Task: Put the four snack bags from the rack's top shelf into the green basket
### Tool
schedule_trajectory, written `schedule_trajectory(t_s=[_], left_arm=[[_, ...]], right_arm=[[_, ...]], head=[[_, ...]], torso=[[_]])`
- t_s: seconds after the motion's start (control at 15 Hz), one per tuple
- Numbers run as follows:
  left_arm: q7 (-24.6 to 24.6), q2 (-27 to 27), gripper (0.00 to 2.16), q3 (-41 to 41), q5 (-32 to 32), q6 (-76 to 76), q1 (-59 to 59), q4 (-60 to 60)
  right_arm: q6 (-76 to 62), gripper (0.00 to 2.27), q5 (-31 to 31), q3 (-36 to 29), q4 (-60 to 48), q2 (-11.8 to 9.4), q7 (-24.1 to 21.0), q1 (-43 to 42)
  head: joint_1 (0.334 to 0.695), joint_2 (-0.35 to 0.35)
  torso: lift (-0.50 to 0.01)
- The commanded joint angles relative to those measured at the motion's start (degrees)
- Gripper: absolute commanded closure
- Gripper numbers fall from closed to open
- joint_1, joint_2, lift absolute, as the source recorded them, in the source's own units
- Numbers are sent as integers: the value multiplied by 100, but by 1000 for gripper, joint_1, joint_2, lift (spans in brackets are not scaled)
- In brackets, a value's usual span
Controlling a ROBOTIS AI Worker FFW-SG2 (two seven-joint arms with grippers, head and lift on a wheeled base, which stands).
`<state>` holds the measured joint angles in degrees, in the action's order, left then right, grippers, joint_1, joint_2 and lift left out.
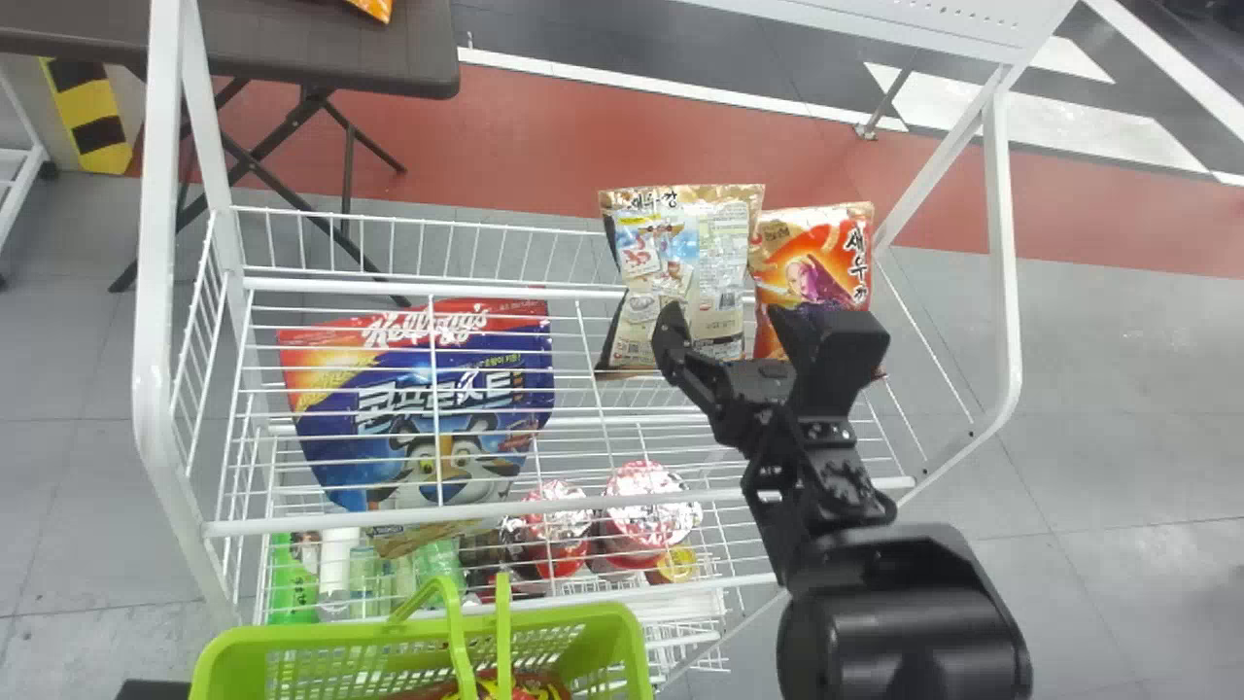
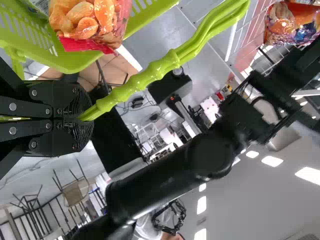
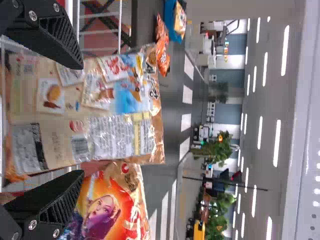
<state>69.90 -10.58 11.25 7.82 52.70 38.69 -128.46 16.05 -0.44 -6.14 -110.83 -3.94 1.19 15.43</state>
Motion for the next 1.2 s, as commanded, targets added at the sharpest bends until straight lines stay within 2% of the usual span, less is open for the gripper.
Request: schedule_trajectory(t_s=[0.0,0.13,0.2,0.27,0.33,0.4,0.53,0.73,0.87,1.13], left_arm=[[-2,-5,1902,0,0,0,-20,5],[-11,-5,1902,0,0,0,-28,14],[-11,-5,1902,0,0,17,-28,5],[-11,-5,1902,0,0,17,-28,5],[-11,-5,1902,0,0,17,-37,5],[-11,-5,1902,0,0,17,-37,5],[-11,-5,1902,0,0,17,-37,5],[-11,-14,1902,0,0,17,-46,5],[-11,-14,1902,0,0,17,-55,5],[-11,4,1902,0,0,17,-72,5]], right_arm=[[360,66,62,-98,404,-19,57,-470],[553,90,124,-98,659,-10,224,-699],[570,171,71,-107,729,-19,435,-769],[588,603,62,-124,756,-10,839,-796],[641,873,71,-115,773,-10,1015,-796],[746,1460,71,-98,764,-1,1103,-796],[940,2054,9,-89,756,-1,1191,-796],[904,2111,-70,-98,387,8,1278,-488],[887,2111,-281,-142,-290,-1,1305,-40],[1449,2111,-1133,-775,-1987,-1,1507,989]], head=[[695,-350],[695,-350],[695,-350],[695,-350],[695,-350],[695,-350],[695,-350],[695,-350],[695,-350],[695,-350]], torso=[[0],[0],[0],[0],[0],[0],[0],[0],[0],[0]])
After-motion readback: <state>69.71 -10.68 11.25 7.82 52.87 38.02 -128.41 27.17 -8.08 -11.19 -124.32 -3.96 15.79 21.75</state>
